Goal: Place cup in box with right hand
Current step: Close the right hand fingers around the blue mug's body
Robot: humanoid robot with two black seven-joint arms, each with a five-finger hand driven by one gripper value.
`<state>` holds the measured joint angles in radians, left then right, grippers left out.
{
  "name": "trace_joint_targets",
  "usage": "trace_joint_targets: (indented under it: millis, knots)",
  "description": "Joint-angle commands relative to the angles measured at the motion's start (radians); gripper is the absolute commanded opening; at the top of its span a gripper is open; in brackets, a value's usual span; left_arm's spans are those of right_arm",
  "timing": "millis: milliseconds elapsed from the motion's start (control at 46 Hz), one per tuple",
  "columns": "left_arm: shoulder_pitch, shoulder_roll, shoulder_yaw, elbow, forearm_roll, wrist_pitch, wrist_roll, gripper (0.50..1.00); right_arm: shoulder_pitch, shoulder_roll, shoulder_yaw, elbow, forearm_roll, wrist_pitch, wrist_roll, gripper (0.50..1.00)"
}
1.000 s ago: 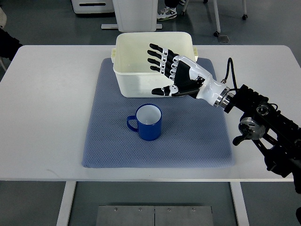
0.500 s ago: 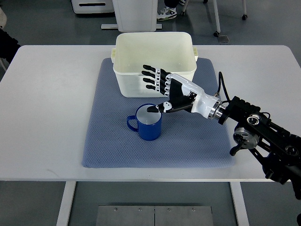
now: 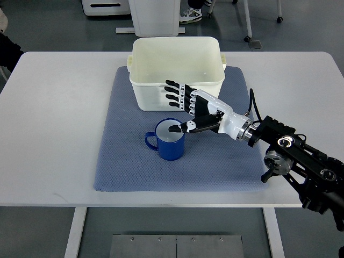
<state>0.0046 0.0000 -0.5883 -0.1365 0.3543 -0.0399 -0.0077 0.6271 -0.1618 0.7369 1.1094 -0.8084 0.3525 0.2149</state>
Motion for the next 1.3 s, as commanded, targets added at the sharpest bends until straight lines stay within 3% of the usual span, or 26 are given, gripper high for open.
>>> trace_joint_targets:
  millis: [0, 326, 1283]
  knots:
    - [0.000, 0.000, -0.001, 0.000, 0.000, 0.000, 0.000, 1.000, -0.006, 0.001, -0.010, -0.002, -0.002, 0.000, 0.001, 0.993]
    - [0.000, 0.000, -0.001, 0.000, 0.000, 0.000, 0.000, 1.000, -0.007, 0.014, -0.068, -0.065, -0.029, -0.044, 0.073, 0.993]
    - [0.000, 0.000, 0.001, 0.000, 0.000, 0.000, 0.000, 1.000, -0.032, 0.079, -0.111, -0.118, -0.037, -0.067, 0.095, 0.993]
